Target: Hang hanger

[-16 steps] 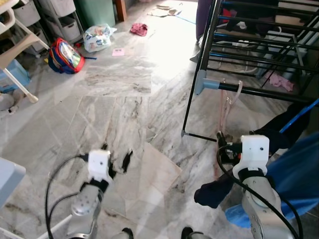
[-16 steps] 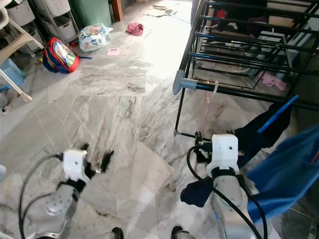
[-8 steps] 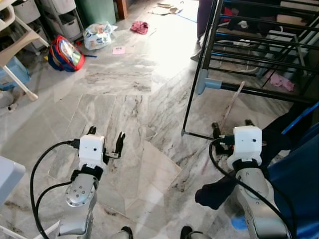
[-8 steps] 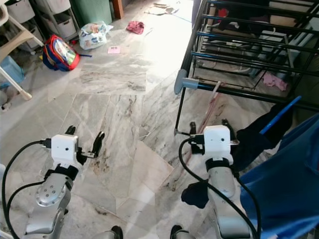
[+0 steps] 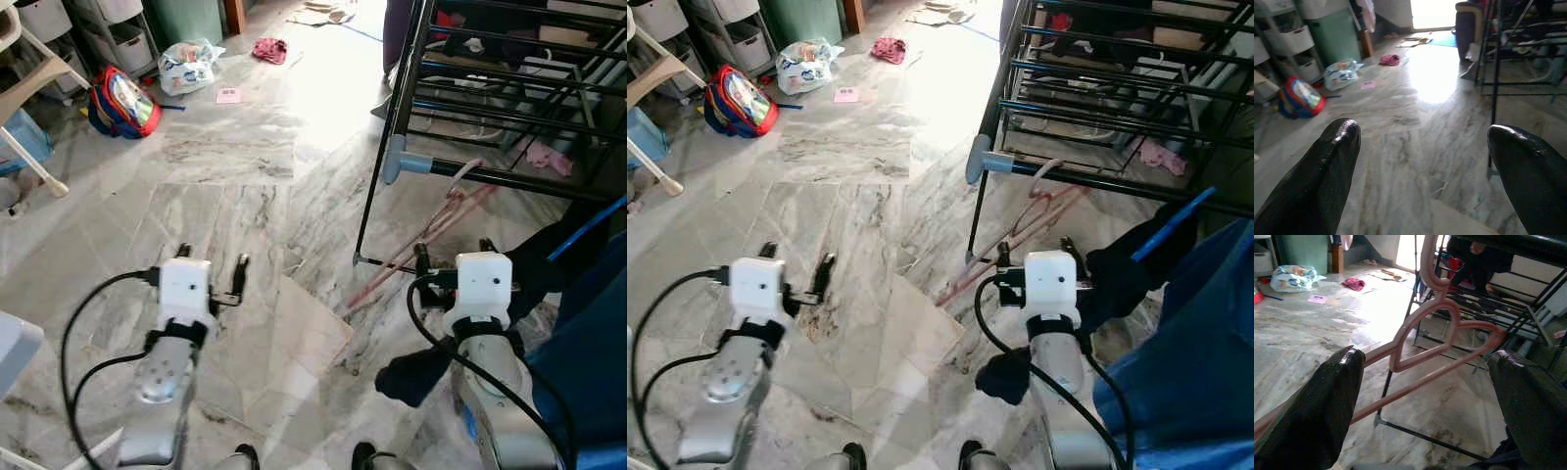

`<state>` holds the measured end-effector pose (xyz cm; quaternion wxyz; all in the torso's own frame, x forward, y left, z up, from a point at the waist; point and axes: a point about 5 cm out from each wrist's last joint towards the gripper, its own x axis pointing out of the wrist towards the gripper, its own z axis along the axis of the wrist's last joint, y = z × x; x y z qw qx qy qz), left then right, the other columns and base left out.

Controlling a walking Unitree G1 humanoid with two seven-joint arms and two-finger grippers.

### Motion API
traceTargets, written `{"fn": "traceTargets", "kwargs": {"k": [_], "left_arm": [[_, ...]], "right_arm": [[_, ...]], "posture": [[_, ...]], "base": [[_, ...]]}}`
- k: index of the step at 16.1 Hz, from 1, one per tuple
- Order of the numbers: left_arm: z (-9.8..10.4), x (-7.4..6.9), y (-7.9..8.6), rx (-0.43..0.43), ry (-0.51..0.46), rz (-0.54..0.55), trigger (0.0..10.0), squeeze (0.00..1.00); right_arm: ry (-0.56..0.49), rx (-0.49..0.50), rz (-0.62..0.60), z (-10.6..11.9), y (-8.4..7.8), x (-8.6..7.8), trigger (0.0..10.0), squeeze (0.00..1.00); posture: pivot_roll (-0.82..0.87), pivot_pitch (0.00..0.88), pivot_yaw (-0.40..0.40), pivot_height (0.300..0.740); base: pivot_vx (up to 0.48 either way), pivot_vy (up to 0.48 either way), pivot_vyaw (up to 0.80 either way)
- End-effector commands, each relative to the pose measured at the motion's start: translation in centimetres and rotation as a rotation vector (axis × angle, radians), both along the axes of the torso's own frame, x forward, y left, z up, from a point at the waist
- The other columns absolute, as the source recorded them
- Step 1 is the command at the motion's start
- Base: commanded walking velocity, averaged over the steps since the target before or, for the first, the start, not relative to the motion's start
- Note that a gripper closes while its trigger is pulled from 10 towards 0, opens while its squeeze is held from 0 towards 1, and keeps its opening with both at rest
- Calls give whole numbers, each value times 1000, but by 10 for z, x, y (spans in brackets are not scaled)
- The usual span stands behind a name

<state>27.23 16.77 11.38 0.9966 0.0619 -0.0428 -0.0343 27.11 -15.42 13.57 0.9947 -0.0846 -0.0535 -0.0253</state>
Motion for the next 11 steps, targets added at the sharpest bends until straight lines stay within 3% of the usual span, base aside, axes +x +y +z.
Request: {"fn": "traceTargets", "kwargs": {"k": [1,7,11], "left_arm": [[-8,-6,7,14,40,21,10000,0],[-6,-3,1,-10,31,52,10000,0],[-13,-2,0,-2,57,51,10000,0]], "right_arm": [[40,9,26,-7,3,-2,10000,0],[24,40,97,-6,19,1,10000,0],[22,63,86,-5,12,2,10000,0]], "posture": [[123,229,18,740],[139,221,-2,740],[125,225,1,740]], "base": [[0,0,0],[0,0,0],[0,0,0]]}}
